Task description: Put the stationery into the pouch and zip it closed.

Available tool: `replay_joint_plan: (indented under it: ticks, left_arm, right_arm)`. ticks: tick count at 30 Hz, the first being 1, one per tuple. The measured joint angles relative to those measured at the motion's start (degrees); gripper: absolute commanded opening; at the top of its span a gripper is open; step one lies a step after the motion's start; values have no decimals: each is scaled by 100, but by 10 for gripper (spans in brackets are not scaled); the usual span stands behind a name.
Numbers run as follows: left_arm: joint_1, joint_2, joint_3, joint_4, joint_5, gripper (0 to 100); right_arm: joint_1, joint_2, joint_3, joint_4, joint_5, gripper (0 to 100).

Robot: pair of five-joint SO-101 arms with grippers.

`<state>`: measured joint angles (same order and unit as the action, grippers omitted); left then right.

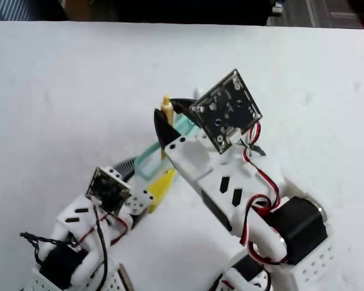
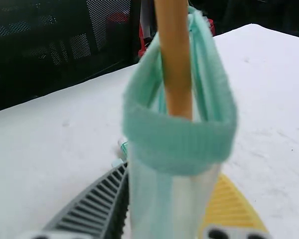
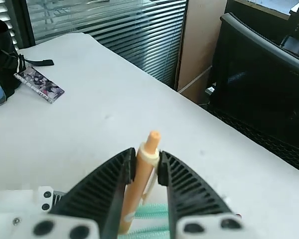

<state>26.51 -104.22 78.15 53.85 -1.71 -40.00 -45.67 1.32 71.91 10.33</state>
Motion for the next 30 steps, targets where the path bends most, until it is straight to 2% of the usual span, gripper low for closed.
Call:
replay_joint_plan:
  ticks: [3,9,23,30]
  left_arm:
    - [0,0,0,0,0,207]
    - [-9,0,0,0,0,207]
    - [-9,0,0,0,0,207]
    - [-9,0,0,0,0,207]
  right_arm:
    - [-18,-9,0,0,18,59]
    - [-484,-9,0,255,70,274]
    - [-536,-26,0,308,70,283]
    - [440,-44,0,308,70,283]
